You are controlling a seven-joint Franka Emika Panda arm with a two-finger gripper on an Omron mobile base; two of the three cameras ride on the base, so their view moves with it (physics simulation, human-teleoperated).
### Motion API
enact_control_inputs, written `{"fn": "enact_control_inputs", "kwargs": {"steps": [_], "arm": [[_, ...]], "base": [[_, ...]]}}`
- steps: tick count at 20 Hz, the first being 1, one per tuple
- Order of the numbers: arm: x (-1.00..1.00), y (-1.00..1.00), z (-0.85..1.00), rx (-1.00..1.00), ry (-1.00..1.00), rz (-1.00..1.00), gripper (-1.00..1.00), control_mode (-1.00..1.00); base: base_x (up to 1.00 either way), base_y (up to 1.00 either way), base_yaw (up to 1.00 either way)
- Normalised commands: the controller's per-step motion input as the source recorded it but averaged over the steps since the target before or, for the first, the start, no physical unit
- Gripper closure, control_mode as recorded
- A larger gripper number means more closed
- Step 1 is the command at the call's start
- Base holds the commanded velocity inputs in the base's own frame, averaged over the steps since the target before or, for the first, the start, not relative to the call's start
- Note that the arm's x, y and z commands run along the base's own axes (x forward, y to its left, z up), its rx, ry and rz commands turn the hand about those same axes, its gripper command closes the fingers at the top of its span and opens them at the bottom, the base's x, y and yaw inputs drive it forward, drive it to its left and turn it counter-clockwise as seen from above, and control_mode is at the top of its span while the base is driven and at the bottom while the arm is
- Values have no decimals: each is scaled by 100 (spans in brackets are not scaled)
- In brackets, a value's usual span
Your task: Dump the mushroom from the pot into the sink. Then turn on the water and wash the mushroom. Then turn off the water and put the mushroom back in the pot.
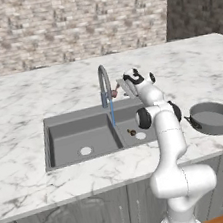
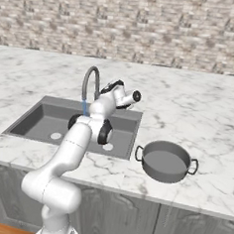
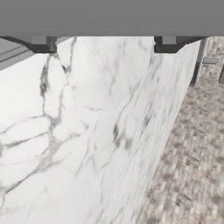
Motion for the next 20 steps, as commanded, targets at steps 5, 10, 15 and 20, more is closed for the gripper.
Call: {"fn": "enact_control_inputs", "kwargs": {"steps": [5, 10, 15, 20], "arm": [[0, 68, 0, 0, 0, 8, -100, -100], [0, 82, 4, 0, 0, 9, -100, -100], [0, 84, 7, 0, -2, 8, -100, -100], [0, 80, 13, 0, -3, 7, -100, -100]], "base": [[0, 0, 0], [0, 0, 0], [0, 0, 0], [0, 0, 0]]}}
